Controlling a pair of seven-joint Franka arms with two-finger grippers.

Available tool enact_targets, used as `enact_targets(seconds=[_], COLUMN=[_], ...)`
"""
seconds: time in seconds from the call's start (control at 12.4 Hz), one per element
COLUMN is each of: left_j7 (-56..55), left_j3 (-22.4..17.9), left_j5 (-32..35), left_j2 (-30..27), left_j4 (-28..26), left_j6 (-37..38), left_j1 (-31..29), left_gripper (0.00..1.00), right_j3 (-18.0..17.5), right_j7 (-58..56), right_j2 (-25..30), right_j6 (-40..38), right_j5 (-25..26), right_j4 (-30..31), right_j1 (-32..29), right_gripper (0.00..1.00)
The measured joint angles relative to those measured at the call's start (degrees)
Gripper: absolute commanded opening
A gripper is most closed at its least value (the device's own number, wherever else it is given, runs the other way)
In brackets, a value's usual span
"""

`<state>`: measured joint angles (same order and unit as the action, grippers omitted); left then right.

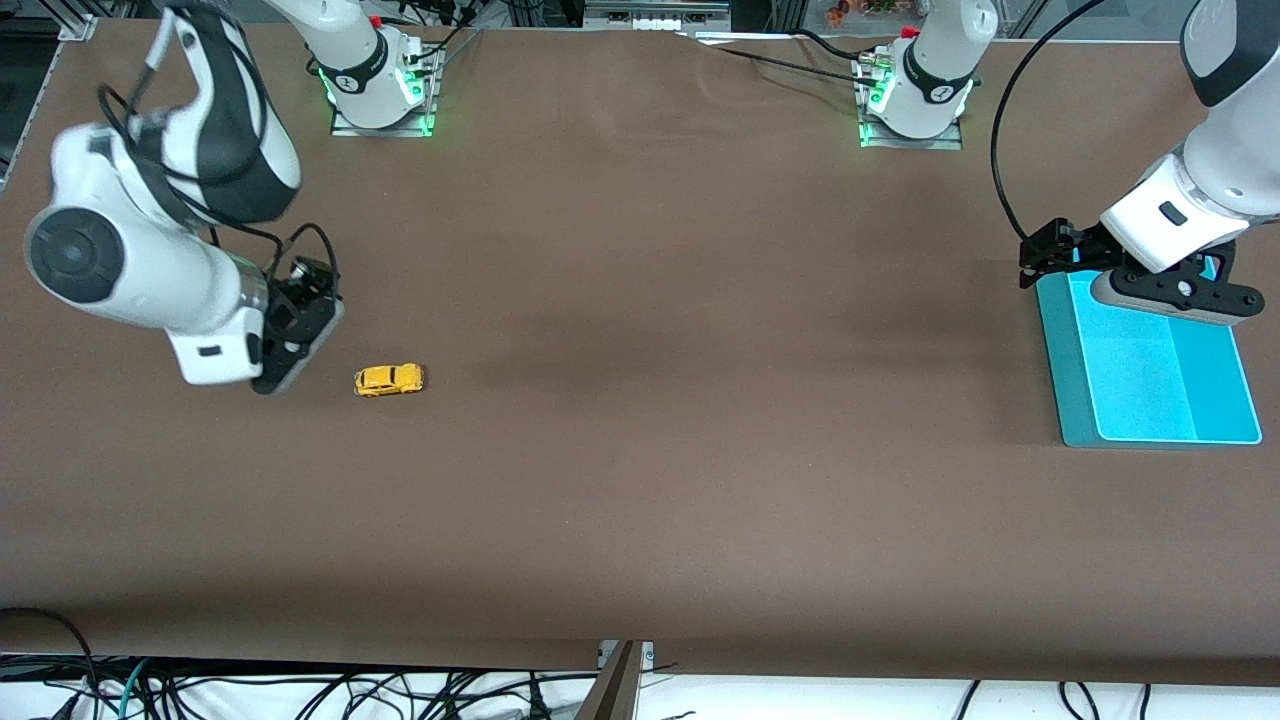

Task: Wind and store yellow beetle car
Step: 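Reach the right gripper down over the yellow beetle car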

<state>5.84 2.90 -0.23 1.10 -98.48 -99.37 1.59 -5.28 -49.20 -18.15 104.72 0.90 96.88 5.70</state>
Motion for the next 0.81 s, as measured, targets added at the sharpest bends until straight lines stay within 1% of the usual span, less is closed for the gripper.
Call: enact_targets(seconds=[0.24,0.4,0.56,0.81], left_j7=[0.0,0.0,0.0,0.0], left_j3=[0.0,0.0,0.0,0.01], left_j5=[0.0,0.0,0.0,0.0], left_j2=[0.01,0.01,0.01,0.02], left_j4=[0.02,0.02,0.02,0.03], left_j6=[0.01,0.01,0.02,0.03], left_j1=[0.0,0.0,0.0,0.0], left_gripper=[1.0,1.0,1.0,1.0], right_j3=[-0.01,-0.01,0.05,0.07], right_j7=[-13.31,-23.17,-28.53,-31.06], right_j2=[-1.01,-1.88,-4.18,-8.05], right_j6=[15.48,22.54,26.71,32.06], right_j5=[0.0,0.0,-0.23,-0.68], right_j4=[9.7,14.18,15.48,17.06], right_j1=[0.03,-0.05,-0.46,-1.16], right_gripper=[1.0,1.0,1.0,0.98])
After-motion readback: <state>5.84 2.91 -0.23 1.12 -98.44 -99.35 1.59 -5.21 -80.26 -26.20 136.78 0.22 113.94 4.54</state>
